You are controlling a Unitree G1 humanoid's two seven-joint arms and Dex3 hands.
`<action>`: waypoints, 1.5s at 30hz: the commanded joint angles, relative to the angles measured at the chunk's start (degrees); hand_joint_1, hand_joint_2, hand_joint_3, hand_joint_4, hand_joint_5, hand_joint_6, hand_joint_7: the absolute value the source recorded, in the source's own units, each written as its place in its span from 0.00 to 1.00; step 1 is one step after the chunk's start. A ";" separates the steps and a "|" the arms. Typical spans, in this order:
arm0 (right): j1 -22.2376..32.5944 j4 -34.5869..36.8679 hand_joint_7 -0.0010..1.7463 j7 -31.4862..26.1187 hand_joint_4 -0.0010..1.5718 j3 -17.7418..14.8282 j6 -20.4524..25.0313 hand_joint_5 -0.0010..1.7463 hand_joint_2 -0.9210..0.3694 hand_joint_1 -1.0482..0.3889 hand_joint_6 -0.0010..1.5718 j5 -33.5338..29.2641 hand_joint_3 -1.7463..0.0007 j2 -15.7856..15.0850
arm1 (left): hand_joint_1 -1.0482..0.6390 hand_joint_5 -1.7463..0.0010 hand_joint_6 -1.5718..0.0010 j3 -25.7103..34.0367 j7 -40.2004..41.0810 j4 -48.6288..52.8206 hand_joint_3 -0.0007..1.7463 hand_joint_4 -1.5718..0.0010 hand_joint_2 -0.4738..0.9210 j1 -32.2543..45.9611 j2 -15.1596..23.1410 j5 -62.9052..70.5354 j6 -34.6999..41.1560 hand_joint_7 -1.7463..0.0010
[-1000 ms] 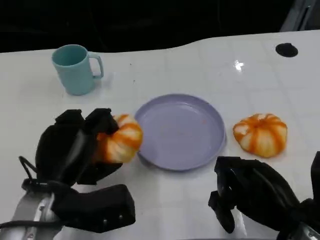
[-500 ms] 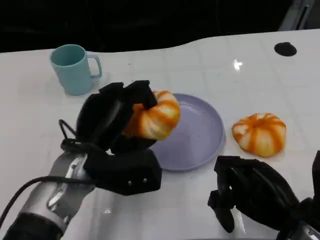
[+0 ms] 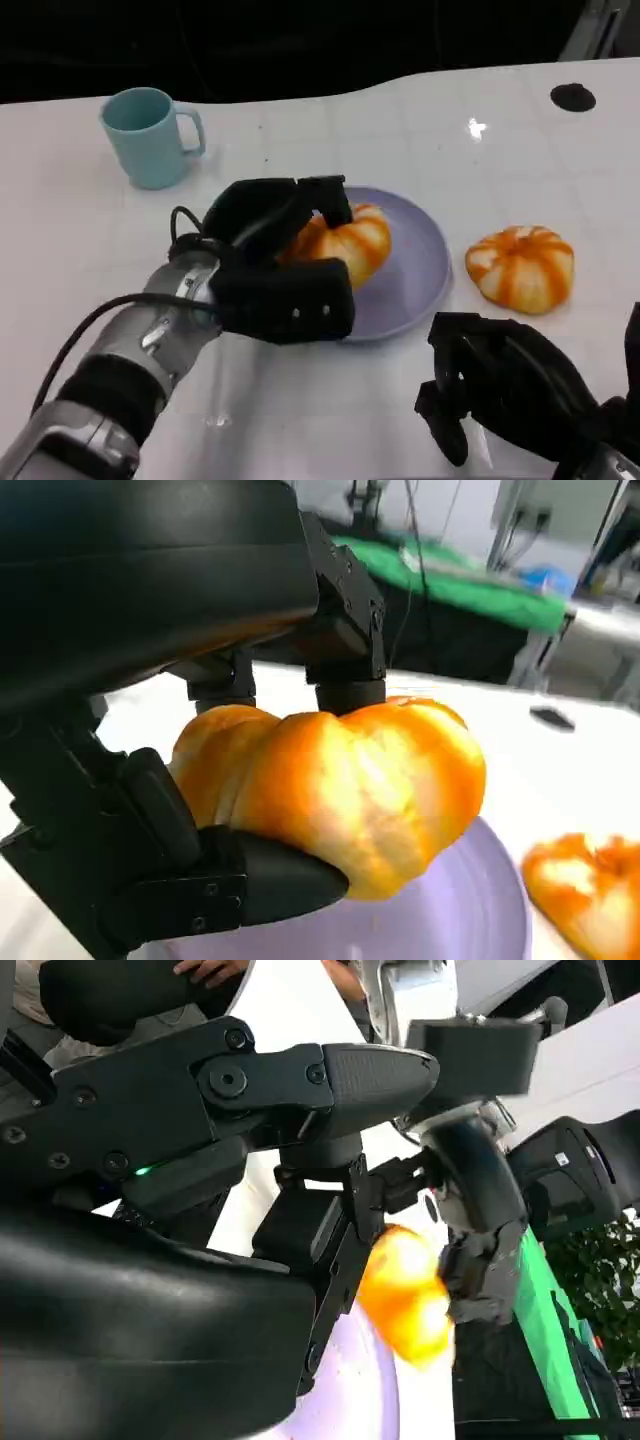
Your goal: Grasp the bread from the table and place it into the plate.
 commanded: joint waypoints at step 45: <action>2.25 -3.75 0.86 -1.87 0.82 0.56 -0.08 0.91 0.00 0.09 0.71 -0.72 0.78 -0.41 | 0.27 0.02 0.68 7.98 -8.64 -18.73 0.13 0.64 1.00 17.73 5.06 -19.16 -11.39 0.10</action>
